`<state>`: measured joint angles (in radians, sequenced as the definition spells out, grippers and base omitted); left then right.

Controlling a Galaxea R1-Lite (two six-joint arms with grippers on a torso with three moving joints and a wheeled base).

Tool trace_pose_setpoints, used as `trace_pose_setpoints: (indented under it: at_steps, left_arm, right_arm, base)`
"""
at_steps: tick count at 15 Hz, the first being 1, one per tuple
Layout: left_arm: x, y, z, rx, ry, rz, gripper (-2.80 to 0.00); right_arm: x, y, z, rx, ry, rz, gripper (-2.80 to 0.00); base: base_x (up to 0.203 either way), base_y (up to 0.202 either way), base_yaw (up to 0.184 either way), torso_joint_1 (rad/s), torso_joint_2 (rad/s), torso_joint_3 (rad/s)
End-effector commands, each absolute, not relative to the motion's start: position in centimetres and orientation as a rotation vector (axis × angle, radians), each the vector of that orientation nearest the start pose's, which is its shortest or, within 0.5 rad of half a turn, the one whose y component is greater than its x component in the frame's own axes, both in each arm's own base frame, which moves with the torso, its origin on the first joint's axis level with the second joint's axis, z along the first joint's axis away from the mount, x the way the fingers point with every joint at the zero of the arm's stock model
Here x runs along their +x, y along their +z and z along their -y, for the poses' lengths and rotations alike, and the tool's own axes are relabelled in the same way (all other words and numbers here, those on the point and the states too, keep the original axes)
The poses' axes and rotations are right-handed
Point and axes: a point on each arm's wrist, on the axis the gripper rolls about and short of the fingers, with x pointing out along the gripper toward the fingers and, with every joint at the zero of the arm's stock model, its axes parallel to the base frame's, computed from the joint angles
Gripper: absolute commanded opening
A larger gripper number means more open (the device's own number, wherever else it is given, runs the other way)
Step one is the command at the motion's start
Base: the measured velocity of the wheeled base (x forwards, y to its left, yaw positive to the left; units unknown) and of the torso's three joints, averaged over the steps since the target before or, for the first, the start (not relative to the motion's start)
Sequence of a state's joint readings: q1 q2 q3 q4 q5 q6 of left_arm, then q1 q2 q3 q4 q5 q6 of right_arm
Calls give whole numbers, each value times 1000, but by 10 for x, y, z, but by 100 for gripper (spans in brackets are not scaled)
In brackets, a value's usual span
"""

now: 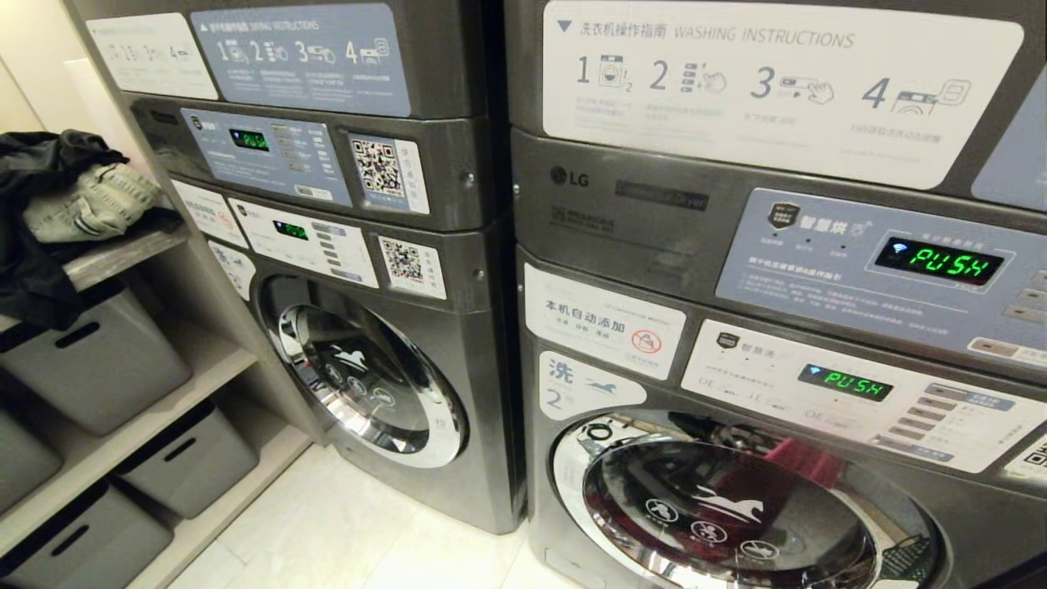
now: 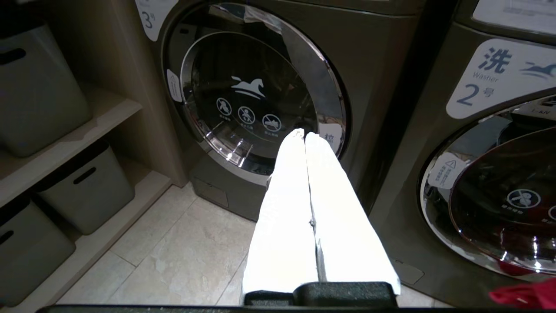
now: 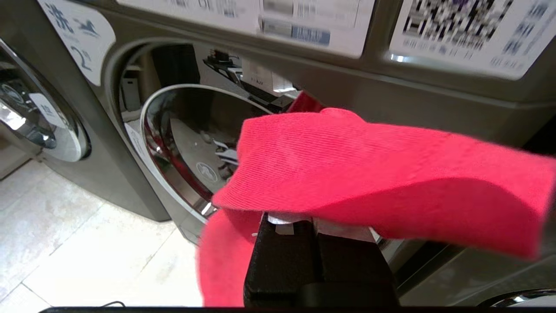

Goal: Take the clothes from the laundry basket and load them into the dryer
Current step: Put the clothes in the dryer

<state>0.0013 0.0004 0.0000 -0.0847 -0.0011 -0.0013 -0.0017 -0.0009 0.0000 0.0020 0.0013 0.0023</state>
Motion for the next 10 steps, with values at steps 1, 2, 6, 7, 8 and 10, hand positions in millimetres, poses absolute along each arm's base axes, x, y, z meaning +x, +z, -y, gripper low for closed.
trace_pose_setpoints:
  at_steps: [1, 2, 6, 7, 8, 10]
  left_arm:
    - [-21, 75, 0, -1, 0, 55, -280]
    - [-21, 75, 0, -1, 0, 55, -280]
    - [-21, 75, 0, -1, 0, 55, -280]
    - [-21, 75, 0, -1, 1, 56, -280]
    - [-21, 75, 0, -1, 1, 55, -280]
    - [-21, 75, 0, -1, 0, 54, -280]
  right_arm:
    - [-23, 75, 0, 3, 0, -2, -280]
    - [-23, 75, 0, 3, 0, -2, -280]
    - [-23, 75, 0, 3, 1, -2, -280]
    - [-23, 75, 0, 6, 0, -2, -280]
    - [-23, 75, 0, 6, 0, 0, -280]
    - [-23, 76, 0, 5, 0, 2, -280]
  base:
    - [0, 0, 0, 260, -581, -323]
    - [0, 0, 0, 251, -583, -324]
    - [0, 0, 0, 262, -589, -325]
    - [0, 0, 0, 178, -408, -212]
    - [0, 0, 0, 65, -134, -66]
    - [-4, 2, -31, 20, -25, -15]
